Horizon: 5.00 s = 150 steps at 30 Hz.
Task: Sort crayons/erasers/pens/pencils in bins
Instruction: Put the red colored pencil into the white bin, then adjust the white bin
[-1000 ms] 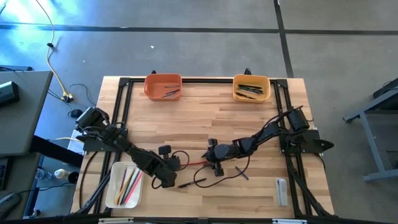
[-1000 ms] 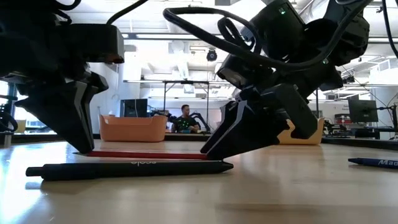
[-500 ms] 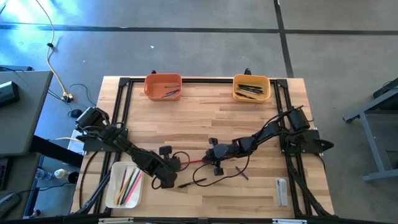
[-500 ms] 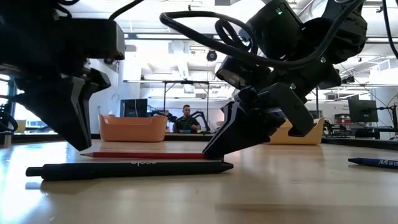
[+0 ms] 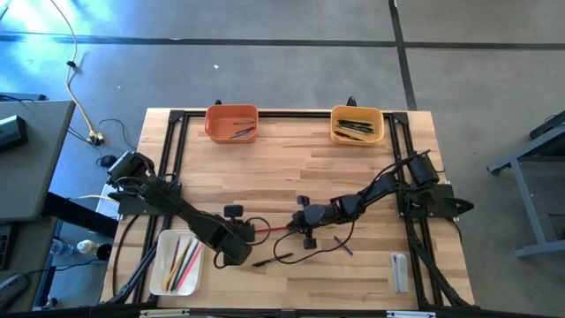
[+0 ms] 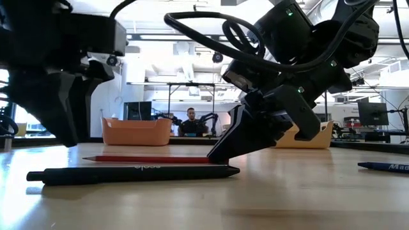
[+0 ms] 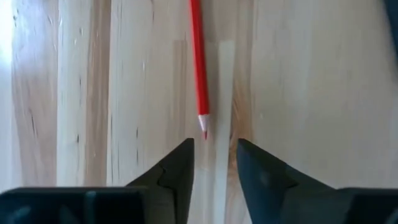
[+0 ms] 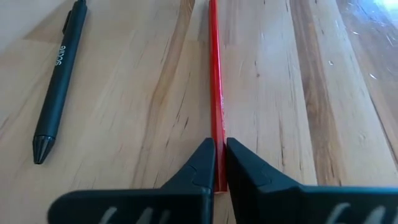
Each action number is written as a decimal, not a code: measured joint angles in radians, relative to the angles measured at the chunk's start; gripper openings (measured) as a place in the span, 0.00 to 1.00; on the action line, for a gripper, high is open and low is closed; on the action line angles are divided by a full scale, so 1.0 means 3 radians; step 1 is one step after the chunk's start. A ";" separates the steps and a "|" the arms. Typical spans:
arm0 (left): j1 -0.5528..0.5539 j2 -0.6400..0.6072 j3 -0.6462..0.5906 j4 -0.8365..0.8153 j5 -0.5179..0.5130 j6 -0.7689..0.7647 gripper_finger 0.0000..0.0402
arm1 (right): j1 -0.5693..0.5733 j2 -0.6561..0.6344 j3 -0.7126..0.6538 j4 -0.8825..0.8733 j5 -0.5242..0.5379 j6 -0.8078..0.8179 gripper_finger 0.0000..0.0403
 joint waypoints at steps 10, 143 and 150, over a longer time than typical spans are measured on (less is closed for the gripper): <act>0.0046 0.0000 -0.0039 0.0122 -0.0088 0.0064 0.37 | 0.0031 0.0013 -0.0004 0.0134 0.0068 0.0014 0.03; -0.1574 -0.0264 0.0185 -0.1663 0.0318 -0.3459 0.01 | 0.0368 -0.1050 -0.0484 -0.0401 0.0836 -0.0610 0.00; -0.1326 -0.0263 0.0103 -0.1511 0.0323 -0.2949 0.00 | 0.0393 -0.1050 -0.0483 -0.0370 0.0836 -0.0536 0.00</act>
